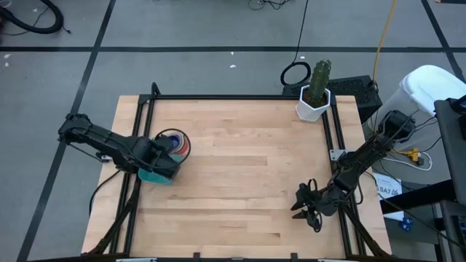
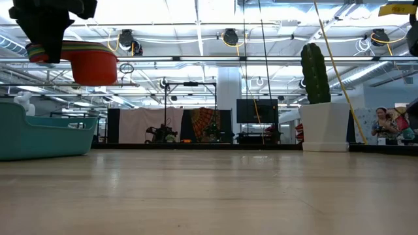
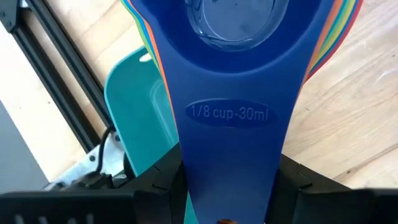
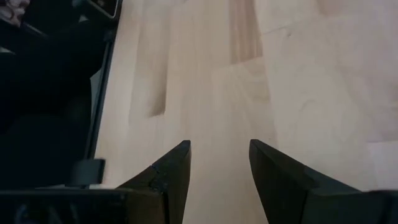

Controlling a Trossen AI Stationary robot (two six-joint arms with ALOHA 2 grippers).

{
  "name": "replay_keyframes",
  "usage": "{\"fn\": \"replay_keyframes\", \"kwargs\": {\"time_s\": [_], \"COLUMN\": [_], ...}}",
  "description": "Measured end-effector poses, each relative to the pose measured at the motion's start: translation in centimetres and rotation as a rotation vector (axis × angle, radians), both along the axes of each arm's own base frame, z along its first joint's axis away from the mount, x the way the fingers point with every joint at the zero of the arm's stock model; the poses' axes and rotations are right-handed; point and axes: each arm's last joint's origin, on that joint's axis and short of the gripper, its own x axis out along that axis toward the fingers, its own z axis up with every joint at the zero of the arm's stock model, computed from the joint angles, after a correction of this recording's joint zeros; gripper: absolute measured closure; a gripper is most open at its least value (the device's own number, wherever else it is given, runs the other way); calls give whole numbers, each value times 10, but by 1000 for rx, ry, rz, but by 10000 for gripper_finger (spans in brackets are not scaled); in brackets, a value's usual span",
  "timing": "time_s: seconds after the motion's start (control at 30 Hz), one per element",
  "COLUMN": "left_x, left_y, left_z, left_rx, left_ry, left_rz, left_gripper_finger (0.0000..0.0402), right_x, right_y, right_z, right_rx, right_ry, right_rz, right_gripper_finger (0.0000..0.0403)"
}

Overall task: Nest measuring cups in basket
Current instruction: Put the nested measuring cups into the green bin

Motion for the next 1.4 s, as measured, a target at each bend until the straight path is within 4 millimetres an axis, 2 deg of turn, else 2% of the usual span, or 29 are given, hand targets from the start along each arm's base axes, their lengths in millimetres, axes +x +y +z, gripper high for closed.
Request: {"fn": "replay_keyframes", "kwargs": {"time_s": [0.27, 0.5, 0.6, 0.97, 1.33, 1.4], "left_x": [-3, -21, -29, -35, -38, -39], "left_y": [-4, -13, -18, -24, -22, -21], "left_z": [-6, -44, -53, -58, -104, -105], "left_rx": [-10, -40, -35, -8, -39, -22], "left_ry": [5, 169, 200, 163, 92, 105], "left_rz": [45, 113, 144, 272, 336, 353], "left_gripper_finger": [259, 259, 259, 259, 259, 259], "right_x": [-8, -13, -15, -16, -16, -15], "right_y": [7, 11, 13, 13, 13, 14], "right_z": [0, 0, 0, 0, 0, 1], "right_rx": [23, 49, 56, 57, 65, 72], "right_ry": [12, 29, 34, 33, 38, 33], "right_rz": [24, 34, 37, 36, 30, 30], "right_gripper_finger": [248, 248, 248, 248, 248, 248]}}
